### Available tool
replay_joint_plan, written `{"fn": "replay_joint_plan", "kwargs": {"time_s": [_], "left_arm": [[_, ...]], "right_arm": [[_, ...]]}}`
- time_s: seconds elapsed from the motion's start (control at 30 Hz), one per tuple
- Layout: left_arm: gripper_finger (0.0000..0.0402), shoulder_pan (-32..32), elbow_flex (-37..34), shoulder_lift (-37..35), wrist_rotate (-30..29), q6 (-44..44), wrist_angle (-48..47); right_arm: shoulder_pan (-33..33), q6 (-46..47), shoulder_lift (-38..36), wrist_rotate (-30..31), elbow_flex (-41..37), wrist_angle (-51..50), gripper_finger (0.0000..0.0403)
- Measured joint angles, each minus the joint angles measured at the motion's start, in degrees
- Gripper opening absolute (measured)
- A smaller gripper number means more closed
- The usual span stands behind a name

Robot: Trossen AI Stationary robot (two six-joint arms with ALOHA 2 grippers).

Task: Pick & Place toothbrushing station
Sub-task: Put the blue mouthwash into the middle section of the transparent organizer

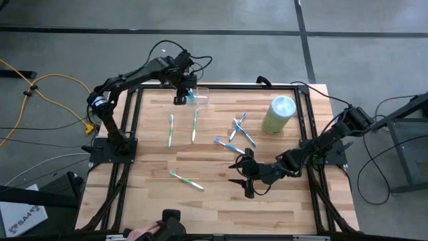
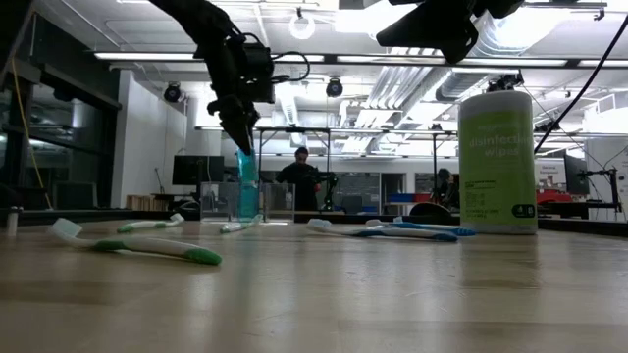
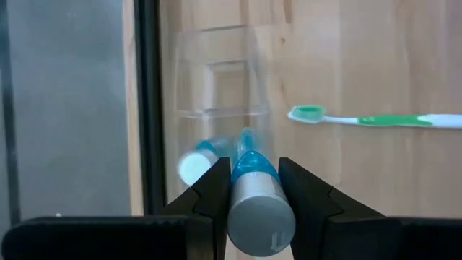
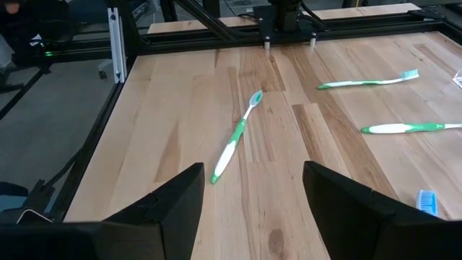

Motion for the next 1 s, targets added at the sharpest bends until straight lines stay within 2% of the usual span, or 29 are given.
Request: {"fn": "replay_joint_plan", "kwargs": {"time_s": [0.3, 0.63, 0.8, 1.0], "left_arm": [[0.0088, 0.39, -0.08, 0.97, -0.94, 0.18, 2.3], [0.0088, 0.7, -0.08, 1.09, 0.87, -0.12, 2.07], [0.0088, 0.97, -0.08, 3.35, 1.45, -0.82, 1.69], [0.0088, 1.03, -0.12, 6.69, -1.1, -0.93, 1.77]], "right_arm": [[0.02, 0.0, 0.0, 0.0, 0.0, -0.16, 0.0227], [0.01, 0.0, 0.0, 0.0, 0.0, -0.2, 0.0227], [0.0, 0.12, 0.0, 0.0, 0.0, -0.2, 0.0227], [0.02, 0.25, 0.0, -1.53, 0.0, -0.22, 0.0227]]}}
